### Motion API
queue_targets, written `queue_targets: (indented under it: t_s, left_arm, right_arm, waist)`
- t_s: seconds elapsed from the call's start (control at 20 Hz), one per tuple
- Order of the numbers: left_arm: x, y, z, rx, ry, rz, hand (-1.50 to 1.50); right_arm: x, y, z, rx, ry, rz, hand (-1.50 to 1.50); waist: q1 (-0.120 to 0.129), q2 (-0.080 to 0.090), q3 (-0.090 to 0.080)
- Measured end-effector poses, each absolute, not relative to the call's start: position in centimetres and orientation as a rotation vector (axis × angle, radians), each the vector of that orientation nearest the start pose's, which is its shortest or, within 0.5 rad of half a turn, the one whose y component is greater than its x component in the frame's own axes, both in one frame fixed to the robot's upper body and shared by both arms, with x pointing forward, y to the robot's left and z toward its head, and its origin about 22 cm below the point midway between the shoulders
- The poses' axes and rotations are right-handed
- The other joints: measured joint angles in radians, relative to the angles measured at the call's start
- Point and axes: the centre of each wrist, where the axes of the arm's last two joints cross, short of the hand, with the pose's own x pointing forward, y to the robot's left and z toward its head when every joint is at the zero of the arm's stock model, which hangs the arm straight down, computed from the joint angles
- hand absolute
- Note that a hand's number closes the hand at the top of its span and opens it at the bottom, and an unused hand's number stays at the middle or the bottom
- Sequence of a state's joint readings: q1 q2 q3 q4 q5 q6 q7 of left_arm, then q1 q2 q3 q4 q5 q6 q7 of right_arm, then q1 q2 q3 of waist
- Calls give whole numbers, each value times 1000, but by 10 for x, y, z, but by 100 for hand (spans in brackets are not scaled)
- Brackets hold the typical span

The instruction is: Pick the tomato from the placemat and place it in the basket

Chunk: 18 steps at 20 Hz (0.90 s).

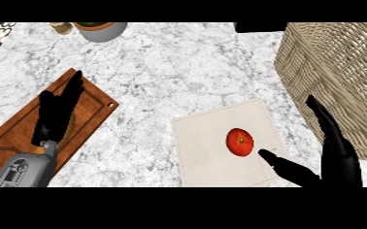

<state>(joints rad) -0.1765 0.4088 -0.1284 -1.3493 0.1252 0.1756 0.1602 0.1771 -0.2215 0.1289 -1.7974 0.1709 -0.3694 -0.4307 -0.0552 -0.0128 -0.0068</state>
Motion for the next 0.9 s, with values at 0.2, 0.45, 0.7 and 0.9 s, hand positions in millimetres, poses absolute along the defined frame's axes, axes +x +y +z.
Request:
queue_targets:
  t_s: [0.2, 0.45, 0.7, 0.9]
  left_arm:
    - [286, 293, 20, 311, -1346, -170, 0]
    - [288, 288, 23, 301, -1340, -180, 0]
    - [289, 288, 28, 282, -1349, -197, 0]
    - [287, 288, 29, 283, -1353, -201, 0]
  right_arm:
    - [170, -291, 40, -633, -1869, 473, -150]
    - [140, -295, 77, -560, -1636, 736, -150]
    - [118, -280, 127, -493, -1524, 816, -150]
    - [110, -274, 135, -465, -1468, 793, -150]
  waist:
    - [-4, 2, -2]
    - [8, 5, -1]
    - [30, 8, 3]
    - [40, 10, 5]
